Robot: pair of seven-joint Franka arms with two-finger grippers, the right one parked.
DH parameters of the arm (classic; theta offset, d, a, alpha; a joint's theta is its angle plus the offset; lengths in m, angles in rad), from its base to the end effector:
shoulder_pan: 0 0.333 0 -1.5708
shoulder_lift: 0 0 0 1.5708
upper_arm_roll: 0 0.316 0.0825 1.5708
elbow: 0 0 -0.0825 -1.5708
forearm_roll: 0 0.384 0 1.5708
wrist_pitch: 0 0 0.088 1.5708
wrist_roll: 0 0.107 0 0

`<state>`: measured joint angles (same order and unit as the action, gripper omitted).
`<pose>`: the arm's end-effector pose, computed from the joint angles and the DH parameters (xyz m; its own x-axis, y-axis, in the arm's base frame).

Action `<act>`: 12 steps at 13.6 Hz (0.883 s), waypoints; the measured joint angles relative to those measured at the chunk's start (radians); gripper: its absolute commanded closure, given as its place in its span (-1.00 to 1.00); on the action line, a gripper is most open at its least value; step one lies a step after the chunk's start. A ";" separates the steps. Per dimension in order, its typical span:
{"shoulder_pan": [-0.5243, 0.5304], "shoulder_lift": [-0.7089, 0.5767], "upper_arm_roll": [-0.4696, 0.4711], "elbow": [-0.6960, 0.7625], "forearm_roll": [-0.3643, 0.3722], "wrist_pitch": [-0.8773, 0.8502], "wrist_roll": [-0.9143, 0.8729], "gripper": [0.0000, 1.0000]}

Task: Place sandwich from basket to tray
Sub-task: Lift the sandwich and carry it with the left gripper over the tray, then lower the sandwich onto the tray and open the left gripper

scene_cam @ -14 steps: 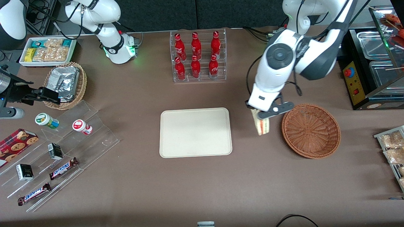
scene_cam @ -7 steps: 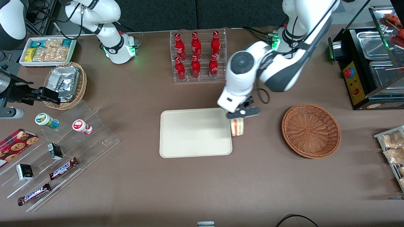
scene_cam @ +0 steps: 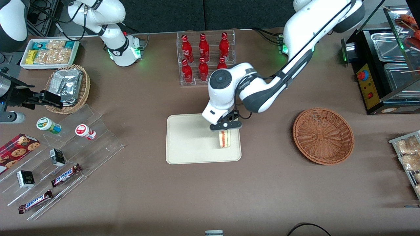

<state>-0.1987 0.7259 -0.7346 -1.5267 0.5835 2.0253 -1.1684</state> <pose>0.5061 -0.4817 0.3069 0.9953 0.0884 0.0390 0.0900 -0.9951 -0.0419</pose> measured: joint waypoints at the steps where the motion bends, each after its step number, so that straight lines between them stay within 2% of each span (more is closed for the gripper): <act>1: -0.026 0.025 0.022 0.016 0.019 0.009 -0.012 0.67; 4: -0.114 0.070 0.110 0.034 0.035 0.081 -0.034 0.67; 7: -0.152 0.103 0.139 0.040 0.042 0.109 -0.036 0.64; 8: -0.154 0.108 0.139 0.040 0.049 0.111 -0.037 0.29; 9: -0.154 0.109 0.139 0.042 0.055 0.112 -0.038 -0.50; 10: -0.154 0.109 0.140 0.042 0.058 0.112 -0.038 -0.86; 11: -0.154 0.109 0.140 0.044 0.061 0.112 -0.038 -0.98; 12: -0.154 0.109 0.140 0.045 0.062 0.112 -0.038 -0.98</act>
<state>-0.3529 0.8352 -0.5945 -1.4818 0.6452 2.1372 -1.2060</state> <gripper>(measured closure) 0.626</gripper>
